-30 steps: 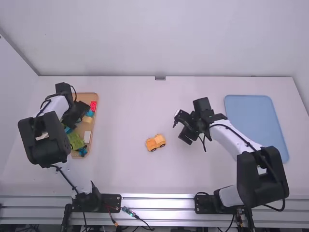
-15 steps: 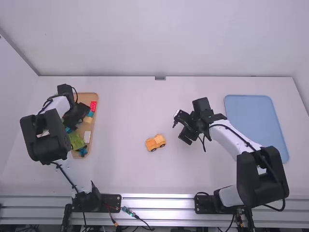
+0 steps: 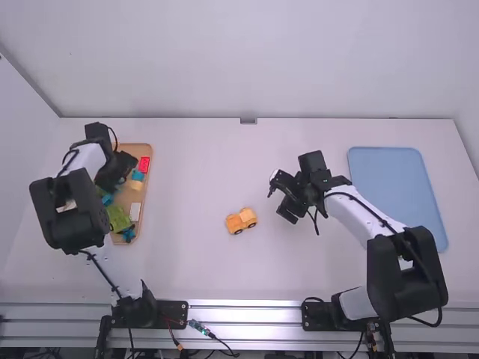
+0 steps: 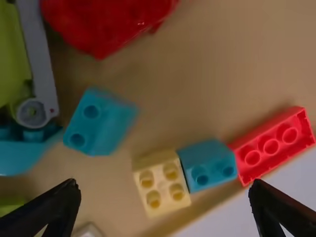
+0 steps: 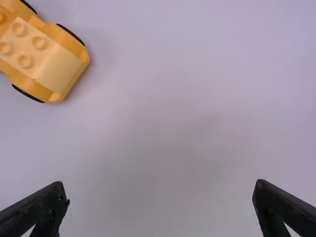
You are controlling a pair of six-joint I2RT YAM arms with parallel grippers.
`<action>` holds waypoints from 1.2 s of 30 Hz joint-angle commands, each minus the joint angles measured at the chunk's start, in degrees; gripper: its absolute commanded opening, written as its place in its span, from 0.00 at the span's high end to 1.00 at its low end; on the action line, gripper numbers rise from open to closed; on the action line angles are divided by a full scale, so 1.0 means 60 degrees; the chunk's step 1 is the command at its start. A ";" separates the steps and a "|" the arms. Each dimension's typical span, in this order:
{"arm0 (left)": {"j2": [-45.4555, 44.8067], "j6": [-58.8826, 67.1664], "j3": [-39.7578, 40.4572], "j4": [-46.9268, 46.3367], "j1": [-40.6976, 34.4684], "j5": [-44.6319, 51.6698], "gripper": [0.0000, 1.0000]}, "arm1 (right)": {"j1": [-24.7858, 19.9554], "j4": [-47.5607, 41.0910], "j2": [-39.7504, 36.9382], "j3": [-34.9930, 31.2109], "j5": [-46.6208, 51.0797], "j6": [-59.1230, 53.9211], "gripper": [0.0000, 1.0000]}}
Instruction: Assemble lego blocks to make yellow taxi
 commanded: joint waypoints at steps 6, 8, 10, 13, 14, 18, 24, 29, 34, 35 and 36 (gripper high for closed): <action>0.0160 -0.0831 0.0565 -0.1501 -0.0033 -0.0008 0.13 | 0.0018 -0.0033 -0.0069 0.0047 0.0011 0.0036 0.01; 0.0160 -0.0850 0.0535 -0.1665 -0.0044 0.0010 0.15 | 0.0018 -0.0025 -0.0069 0.0047 0.0007 0.0033 0.01; 0.0160 -0.0824 0.0488 -0.1767 -0.0036 -0.0004 0.38 | 0.0022 -0.0033 -0.0069 0.0047 0.0011 0.0033 0.01; 0.0160 -0.0810 0.0404 -0.1672 0.0004 -0.0004 0.36 | 0.0022 -0.0033 -0.0069 0.0047 0.0011 0.0033 0.01; 0.0160 -0.0806 0.0350 -0.1592 0.0000 -0.0008 0.32 | 0.0029 -0.0033 -0.0069 0.0047 0.0007 0.0036 0.01; 0.0160 -0.0806 -0.0062 -0.1049 -0.0011 0.0003 0.25 | 0.0018 -0.0036 -0.0069 0.0047 0.0007 0.0036 0.01; 0.0160 -0.0806 -0.0787 -0.0259 -0.0033 0.0003 0.30 | 0.0018 -0.0066 -0.0069 0.0047 0.0007 0.0036 0.01; 0.0160 -0.0810 -0.1042 0.0204 -0.0029 0.0003 0.26 | 0.0018 -0.0073 -0.0069 0.0047 0.0007 0.0036 0.01; 0.0160 -0.0806 -0.1559 0.1322 -0.0033 0.0007 0.20 | 0.0047 -0.0109 -0.0069 0.0047 0.0007 0.0036 0.01; 0.0160 -0.0806 -0.1650 0.1486 -0.0007 0.0018 0.20 | 0.0047 -0.0106 -0.0069 0.0047 0.0007 0.0036 0.01; 0.0160 -0.0806 -0.1803 0.1756 -0.0036 0.0047 0.20 | 0.0011 -0.0102 -0.0069 0.0047 0.0004 0.0036 0.01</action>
